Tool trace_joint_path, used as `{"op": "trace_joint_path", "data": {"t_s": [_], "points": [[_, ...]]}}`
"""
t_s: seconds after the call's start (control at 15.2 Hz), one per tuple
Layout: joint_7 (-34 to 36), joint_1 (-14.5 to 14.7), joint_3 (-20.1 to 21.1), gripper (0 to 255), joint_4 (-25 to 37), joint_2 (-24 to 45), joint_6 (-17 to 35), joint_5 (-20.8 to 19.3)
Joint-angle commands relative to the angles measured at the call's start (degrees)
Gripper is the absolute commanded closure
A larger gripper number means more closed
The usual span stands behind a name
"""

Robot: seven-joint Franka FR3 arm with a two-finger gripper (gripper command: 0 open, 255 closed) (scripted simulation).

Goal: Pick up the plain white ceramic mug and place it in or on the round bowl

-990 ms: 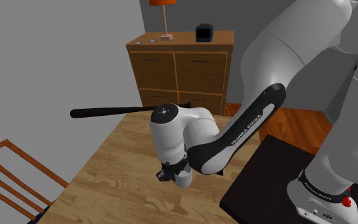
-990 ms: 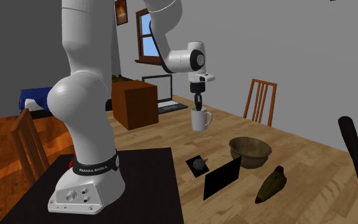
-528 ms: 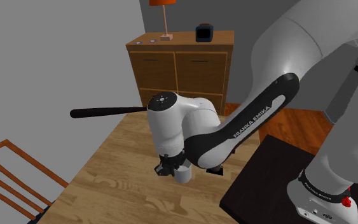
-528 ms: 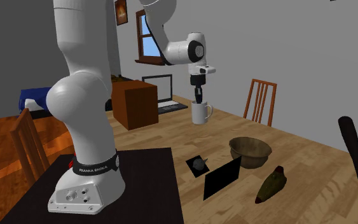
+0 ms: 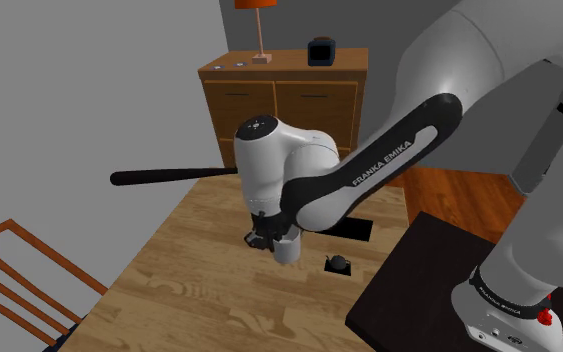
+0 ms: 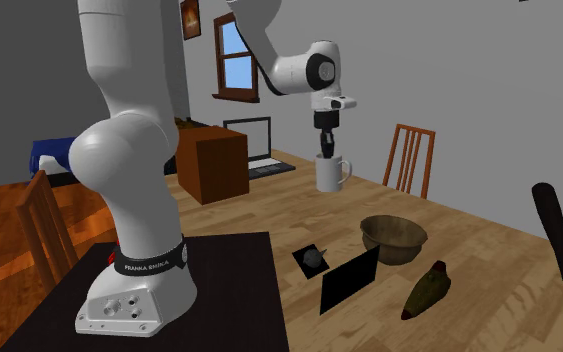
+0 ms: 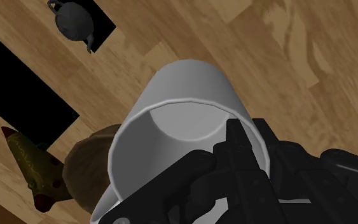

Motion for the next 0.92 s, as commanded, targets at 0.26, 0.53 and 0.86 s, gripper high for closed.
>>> {"op": "trace_joint_path", "data": {"t_s": [0.26,0.53,0.86], "points": [[-7.1,-3.9,-3.7,255,4.3,2.9,-1.4,-1.4],[-11.4,-6.3,-5.9,255,8.3,5.7,-2.7,-2.6],[-16.3,-8.8,-8.5,255,14.8,10.1,-4.9,-4.3]]}}
